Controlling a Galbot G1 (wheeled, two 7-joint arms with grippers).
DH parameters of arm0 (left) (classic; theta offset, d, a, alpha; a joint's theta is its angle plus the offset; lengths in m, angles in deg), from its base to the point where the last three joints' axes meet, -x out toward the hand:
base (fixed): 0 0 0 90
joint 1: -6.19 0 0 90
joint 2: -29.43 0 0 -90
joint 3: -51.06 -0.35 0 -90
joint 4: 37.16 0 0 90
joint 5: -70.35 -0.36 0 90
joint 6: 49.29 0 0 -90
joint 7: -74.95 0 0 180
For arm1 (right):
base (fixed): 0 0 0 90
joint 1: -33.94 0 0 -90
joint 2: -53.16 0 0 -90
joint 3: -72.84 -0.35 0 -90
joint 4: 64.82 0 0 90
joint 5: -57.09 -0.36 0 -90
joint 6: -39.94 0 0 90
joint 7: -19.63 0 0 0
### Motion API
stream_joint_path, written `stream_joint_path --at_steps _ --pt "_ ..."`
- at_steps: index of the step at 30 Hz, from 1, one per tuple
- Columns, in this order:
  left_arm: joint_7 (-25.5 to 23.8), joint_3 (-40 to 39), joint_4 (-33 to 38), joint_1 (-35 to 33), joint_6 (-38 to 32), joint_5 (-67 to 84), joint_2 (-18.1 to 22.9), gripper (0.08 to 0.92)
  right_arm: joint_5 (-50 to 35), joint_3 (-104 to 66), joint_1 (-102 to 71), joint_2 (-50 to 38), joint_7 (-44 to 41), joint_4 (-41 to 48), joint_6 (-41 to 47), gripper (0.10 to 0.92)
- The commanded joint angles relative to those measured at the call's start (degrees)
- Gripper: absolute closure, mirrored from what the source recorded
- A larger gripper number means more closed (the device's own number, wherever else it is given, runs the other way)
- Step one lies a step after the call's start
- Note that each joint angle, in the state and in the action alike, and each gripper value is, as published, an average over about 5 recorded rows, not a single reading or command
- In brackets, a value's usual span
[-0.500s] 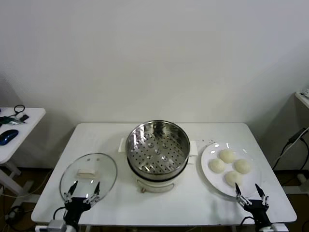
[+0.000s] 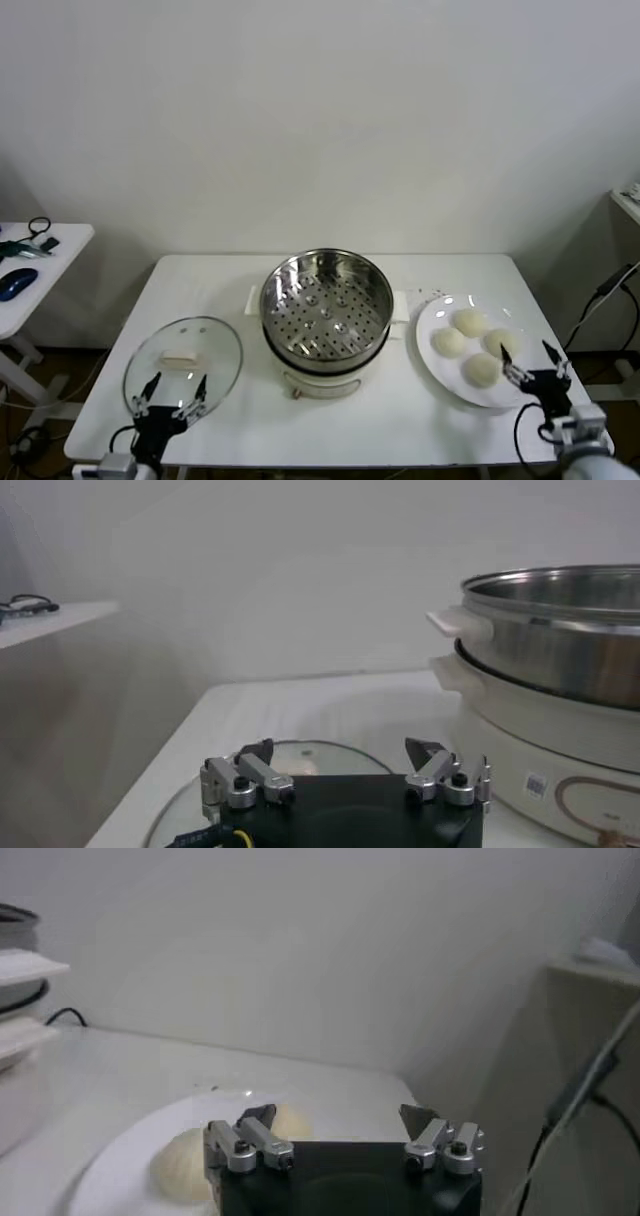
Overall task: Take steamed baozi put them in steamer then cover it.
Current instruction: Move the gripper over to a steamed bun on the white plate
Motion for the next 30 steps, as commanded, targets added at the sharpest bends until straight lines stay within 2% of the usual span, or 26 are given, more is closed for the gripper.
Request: stream_joint_path --at_steps 1,6,9,13,16,19,22,30 --pt "-0.1 0.0 -0.2 0.1 -0.3 -0.1 -0.3 0.177 4.7 10.9 25.2 -21.2 -12.6 10.2 9.6 0.203" --pt "-0.1 0.3 -0.6 0.3 -0.3 -0.1 -0.5 0.177 8.5 34.2 46.0 -31.9 -28.3 16.3 7.5 0.203" --pt "-0.1 0.3 -0.7 0.5 -0.3 -0.1 -0.5 0.177 11.5 53.1 63.7 -35.1 -39.9 21.1 2.7 0.203" --pt "-0.2 0.3 -0.8 0.4 -0.3 -0.2 -0.6 0.177 14.1 81.4 91.6 -35.2 -56.9 28.0 -8.3 0.203" --pt "-0.3 0.3 -0.8 0.4 -0.4 -0.3 -0.7 0.177 13.2 99.0 107.5 -32.5 -65.0 32.6 -13.5 0.203" --pt "-0.4 0.4 -0.9 0.3 -0.4 -0.4 -0.8 0.177 11.7 110.7 116.7 -29.2 -69.3 35.0 -14.5 0.203" --pt "-0.5 0.3 -1.0 0.2 -0.4 -0.6 -0.8 0.177 11.0 117.5 119.9 -25.9 -70.0 35.5 -13.4 0.203" --pt "-0.8 0.4 -1.2 -0.1 -0.5 -1.3 -0.6 0.177 11.6 117.9 112.0 -18.2 -65.2 41.0 -6.9 0.203"
